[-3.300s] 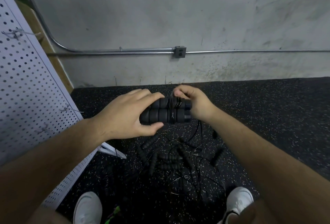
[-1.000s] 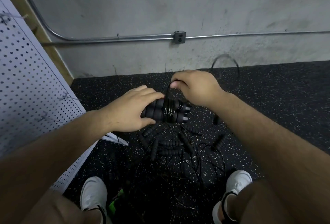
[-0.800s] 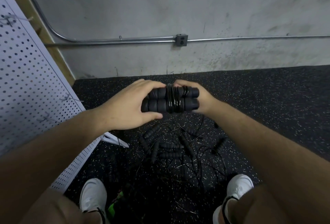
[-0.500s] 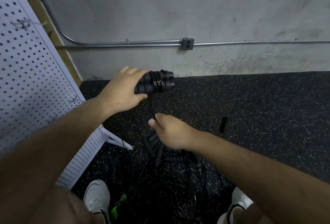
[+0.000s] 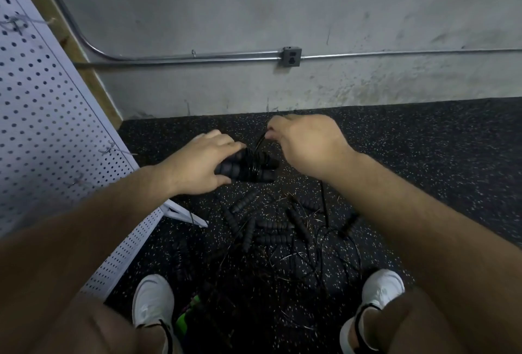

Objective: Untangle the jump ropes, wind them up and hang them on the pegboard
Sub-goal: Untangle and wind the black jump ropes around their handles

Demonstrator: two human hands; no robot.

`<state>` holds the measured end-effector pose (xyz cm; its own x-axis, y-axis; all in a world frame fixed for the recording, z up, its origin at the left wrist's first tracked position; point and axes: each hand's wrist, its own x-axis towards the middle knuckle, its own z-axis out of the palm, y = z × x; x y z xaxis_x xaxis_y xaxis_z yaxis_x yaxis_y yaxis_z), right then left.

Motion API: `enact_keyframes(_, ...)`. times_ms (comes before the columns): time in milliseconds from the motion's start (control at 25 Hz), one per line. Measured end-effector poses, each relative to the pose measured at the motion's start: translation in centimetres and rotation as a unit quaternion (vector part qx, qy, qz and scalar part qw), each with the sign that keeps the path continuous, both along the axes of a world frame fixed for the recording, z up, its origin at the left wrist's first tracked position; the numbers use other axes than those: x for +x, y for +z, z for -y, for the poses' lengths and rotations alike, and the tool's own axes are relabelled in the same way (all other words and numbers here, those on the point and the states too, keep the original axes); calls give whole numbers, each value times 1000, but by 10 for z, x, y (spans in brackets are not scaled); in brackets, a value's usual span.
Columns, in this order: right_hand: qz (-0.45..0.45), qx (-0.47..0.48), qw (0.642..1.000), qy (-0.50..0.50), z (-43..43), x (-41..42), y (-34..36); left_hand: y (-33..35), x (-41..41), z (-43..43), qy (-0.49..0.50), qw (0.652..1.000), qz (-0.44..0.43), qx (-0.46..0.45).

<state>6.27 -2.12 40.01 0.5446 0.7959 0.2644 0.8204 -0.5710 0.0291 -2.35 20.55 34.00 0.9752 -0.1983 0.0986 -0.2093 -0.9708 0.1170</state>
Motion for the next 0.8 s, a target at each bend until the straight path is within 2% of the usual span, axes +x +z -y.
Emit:
enact_keyframes(120,-20,24,999,12,6,28,-14,11,-17,31,-47,997,-15,-54)
enact_keyframes(200,-84,33,996,25,10,39,-19,25,-29,47,-37,993,-22,-109)
enact_keyframes(280,-263,116,958,-9,13,40,-17,40,-37,56,4,984,-16,-176)
enact_keyframes(360,-385,115,915,-33,8,25,-24,51,-38,59,36,977,21,-208)
enact_keyframes(400,-410,83,907,-48,1,12,-32,54,-35,58,50,976,42,-208)
enact_keyframes(520,-371,88,925,-6,-22,-24,-55,55,-22,46,88,979,76,-165)
enact_keyframes(600,-389,61,919,30,-31,-39,-59,52,-12,32,101,983,79,-135)
enact_keyframes(720,-450,29,892,29,-33,-58,-51,44,0,10,110,986,84,-91)
enact_keyframes(800,-427,10,903,51,-26,-68,-36,35,5,-1,124,987,78,-63)
